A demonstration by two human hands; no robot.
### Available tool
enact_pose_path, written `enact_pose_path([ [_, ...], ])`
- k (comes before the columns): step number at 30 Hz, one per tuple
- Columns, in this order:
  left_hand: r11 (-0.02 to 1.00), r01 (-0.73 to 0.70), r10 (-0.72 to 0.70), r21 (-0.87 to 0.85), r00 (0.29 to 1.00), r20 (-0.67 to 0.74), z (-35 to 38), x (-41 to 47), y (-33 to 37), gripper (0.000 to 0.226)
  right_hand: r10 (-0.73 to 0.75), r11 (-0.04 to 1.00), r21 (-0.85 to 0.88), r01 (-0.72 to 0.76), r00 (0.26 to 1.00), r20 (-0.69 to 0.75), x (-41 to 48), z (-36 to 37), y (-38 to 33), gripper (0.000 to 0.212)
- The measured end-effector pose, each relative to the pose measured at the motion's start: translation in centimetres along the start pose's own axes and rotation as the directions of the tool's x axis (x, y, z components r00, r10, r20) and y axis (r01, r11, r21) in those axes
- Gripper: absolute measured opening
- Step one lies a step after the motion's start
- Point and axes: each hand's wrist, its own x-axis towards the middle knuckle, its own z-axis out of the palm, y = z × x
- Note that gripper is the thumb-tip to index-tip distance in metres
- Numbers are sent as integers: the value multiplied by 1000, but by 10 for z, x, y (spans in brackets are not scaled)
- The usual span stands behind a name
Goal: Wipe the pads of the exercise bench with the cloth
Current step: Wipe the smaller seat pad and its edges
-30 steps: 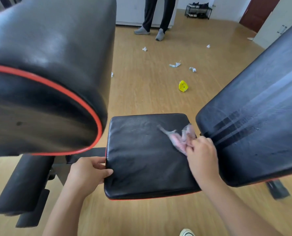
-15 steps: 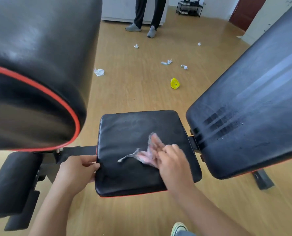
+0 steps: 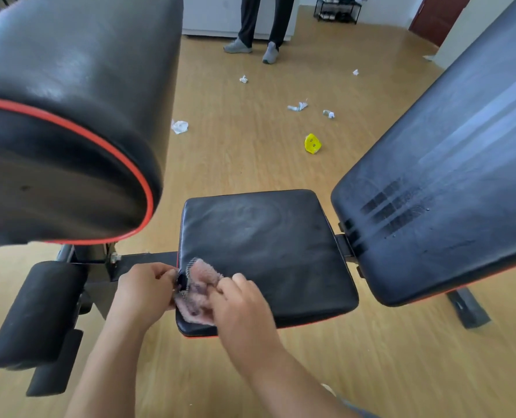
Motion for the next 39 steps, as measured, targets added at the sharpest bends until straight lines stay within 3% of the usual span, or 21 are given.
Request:
enact_pose_path([
  [3, 1000, 16, -17, 26, 999, 31, -1, -3, -1, 24, 160, 971, -173, -166, 986, -52, -13, -19, 75, 15],
  [6, 999, 28, -29, 18, 998, 60, -3, -8, 1, 13, 358, 873, -298, -385, 923, -143, -28, -42, 134, 12],
  [9, 996, 80, -82, 24, 992, 94, -5, -10, 2, 19, 482, 817, -205, -539, 833, -271, -25, -34, 111, 15],
  [11, 993, 106, -110, 45, 988, 112, -6, -13, 2, 17, 437, 877, -98, -471, 865, -248, -18, -11, 59, 19],
  [14, 991, 106, -114, 78, 987, 115, -5, -9, 1, 10, 252, 968, 19, -252, 957, -147, -13, 14, -18, 23],
  [18, 990, 104, -115, 98, 988, 108, -2, -6, -1, 10, 39, 997, -61, -41, 999, -34, -17, -2, -3, 23],
  [21, 991, 74, -84, 111, 992, 93, -4, -12, -1, 12, 210, 954, -198, -226, 973, -95, -27, -29, 76, 20],
  [24, 994, 42, -54, 106, 993, 110, -6, -15, -1, 16, 494, 822, -210, -529, 846, -200, -31, -53, 129, 13],
  [26, 993, 22, -37, 120, 992, 121, -7, -15, -2, 19, 577, 771, -142, -621, 775, -258, -24, -46, 111, 15],
  [29, 989, -7, -12, 150, 993, 120, -7, -14, -1, 32, 494, 863, -6, -506, 845, -205, -15, -10, 37, 27],
  [33, 975, -40, 15, 221, 993, 118, -5, -10, -2, 17, 174, 982, 86, -166, 980, -97, -9, 12, -37, 21],
  [36, 979, -35, 12, 200, 993, 118, -5, -7, -4, 20, 10, 1000, -16, -9, 1000, 22, -8, 3, 17, 15],
  [37, 983, -24, 3, 180, 993, 118, -4, -7, -5, 22, 35, 996, -85, -32, 999, 32, -10, -5, 48, 15],
  [39, 987, -13, -8, 162, 992, 125, -4, -7, -6, 32, 208, 959, -189, -212, 977, -40, -16, -30, 111, 29],
])
